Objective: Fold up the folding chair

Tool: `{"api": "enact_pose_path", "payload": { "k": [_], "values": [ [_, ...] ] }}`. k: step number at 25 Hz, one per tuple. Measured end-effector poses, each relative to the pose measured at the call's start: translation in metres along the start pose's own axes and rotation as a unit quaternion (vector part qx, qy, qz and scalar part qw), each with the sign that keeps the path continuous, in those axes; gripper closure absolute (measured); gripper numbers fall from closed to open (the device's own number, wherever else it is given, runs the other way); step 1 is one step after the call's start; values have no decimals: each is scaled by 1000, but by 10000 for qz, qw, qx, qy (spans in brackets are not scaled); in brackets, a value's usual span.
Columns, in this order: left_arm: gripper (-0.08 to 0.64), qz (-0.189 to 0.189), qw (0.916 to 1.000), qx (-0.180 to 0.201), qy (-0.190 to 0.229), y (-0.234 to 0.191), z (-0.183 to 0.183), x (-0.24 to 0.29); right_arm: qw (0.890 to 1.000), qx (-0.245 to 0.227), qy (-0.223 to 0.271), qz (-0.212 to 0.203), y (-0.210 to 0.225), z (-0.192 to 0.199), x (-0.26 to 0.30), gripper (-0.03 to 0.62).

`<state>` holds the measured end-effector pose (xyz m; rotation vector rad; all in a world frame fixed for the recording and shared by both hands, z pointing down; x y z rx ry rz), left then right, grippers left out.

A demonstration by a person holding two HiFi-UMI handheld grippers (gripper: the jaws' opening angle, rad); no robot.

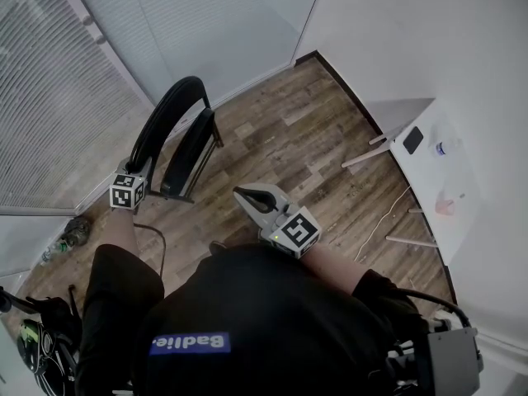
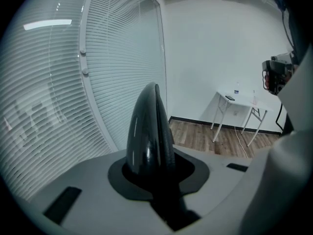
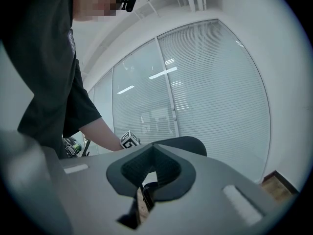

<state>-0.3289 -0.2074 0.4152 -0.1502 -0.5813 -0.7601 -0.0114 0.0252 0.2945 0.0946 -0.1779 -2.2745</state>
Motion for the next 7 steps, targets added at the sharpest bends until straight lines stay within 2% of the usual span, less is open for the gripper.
{"api": "enact_pose_path", "payload": {
  "k": [7],
  "values": [
    [483, 18, 10000, 47, 40, -2, -1, 2, 10000, 24, 9, 31, 3, 1, 6, 591]
  ]
}}
Point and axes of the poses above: the fingertips, and each gripper's own axes: x forward along the fingers, y to its right, z out of its underside, the point moved 9 cm from there along -x, backward along the fingers, and after that the axes turned 7 degrees about y, right-handed, at the moved point
